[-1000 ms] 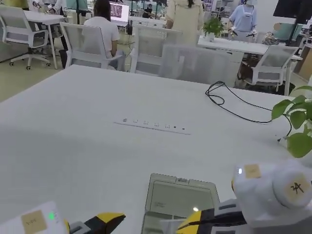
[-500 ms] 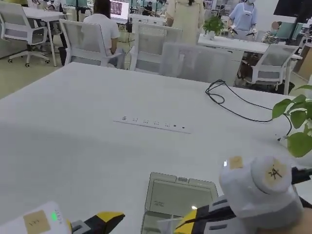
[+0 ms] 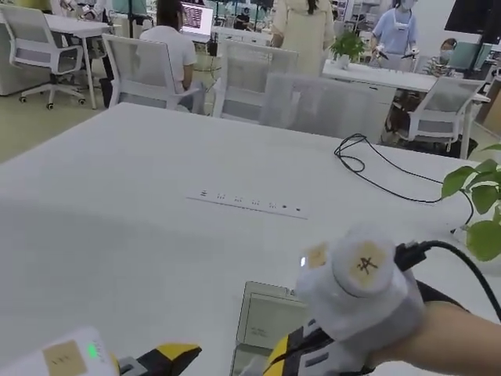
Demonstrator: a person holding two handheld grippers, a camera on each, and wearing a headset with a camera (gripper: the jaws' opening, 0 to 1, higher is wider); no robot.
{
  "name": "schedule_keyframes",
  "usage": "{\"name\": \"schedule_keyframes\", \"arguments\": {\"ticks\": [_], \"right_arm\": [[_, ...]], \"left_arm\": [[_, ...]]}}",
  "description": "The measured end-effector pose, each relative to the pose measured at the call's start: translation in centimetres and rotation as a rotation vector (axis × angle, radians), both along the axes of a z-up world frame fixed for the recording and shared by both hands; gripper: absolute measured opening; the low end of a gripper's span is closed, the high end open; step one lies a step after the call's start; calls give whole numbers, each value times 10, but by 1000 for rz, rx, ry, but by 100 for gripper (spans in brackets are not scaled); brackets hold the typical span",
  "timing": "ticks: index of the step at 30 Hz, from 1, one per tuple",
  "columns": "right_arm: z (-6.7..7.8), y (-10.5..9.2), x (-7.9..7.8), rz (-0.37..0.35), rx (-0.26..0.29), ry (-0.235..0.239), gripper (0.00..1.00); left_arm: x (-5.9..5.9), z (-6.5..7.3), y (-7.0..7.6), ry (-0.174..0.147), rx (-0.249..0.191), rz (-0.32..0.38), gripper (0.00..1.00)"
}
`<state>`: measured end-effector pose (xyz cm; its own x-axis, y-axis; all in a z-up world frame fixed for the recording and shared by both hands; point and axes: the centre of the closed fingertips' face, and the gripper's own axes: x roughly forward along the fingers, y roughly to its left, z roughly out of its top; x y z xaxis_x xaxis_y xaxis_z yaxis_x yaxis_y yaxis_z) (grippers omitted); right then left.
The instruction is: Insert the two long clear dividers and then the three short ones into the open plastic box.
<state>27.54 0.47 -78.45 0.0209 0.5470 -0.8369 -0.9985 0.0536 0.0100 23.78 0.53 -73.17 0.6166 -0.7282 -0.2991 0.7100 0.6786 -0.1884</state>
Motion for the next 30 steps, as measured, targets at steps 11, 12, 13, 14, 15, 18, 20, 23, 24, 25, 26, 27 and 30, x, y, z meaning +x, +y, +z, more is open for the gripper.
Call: {"name": "schedule_keyframes", "arguments": {"ticks": [11, 12, 13, 14, 15, 18, 20, 23, 24, 25, 26, 27, 30], "right_arm": [[-19, 2, -1, 37, -37, 0, 2], [-20, 2, -1, 37, -37, 0, 2], [-22, 3, -1, 36, -38, 0, 2], [-23, 3, -1, 32, -40, 2, 2], [-24, 3, -1, 31, -40, 2, 2], [-30, 4, -1, 34, -51, 1, 2], [-35, 4, -1, 39, -63, 0, 2], [-41, 4, -1, 43, -80, -1, 2], [-42, 4, -1, 45, -81, -1, 2], [-41, 5, -1, 45, -80, 2, 2], [-42, 4, -1, 42, -85, 5, 2], [-42, 4, -1, 42, -88, 7, 2], [-43, 4, -1, 41, -88, 9, 2]], "left_arm": [[0, -2, 1, 5, 1, 4, 83], [0, -2, 2, 6, 1, 5, 83], [0, -2, 2, 6, 2, 5, 83], [0, -2, 2, 7, 3, 5, 83], [0, -2, 2, 7, 3, 5, 83], [0, -2, 1, 7, 3, 4, 83], [-1, -2, 0, 8, 3, 1, 83], [-1, -3, -1, 9, 8, -2, 83], [-1, -3, -1, 8, 9, -3, 83], [-1, -3, -1, 8, 9, -2, 83], [-1, -3, -1, 7, 9, -2, 83], [-1, -3, -1, 7, 9, -2, 83], [-1, -3, -2, 7, 9, -5, 83]]}}
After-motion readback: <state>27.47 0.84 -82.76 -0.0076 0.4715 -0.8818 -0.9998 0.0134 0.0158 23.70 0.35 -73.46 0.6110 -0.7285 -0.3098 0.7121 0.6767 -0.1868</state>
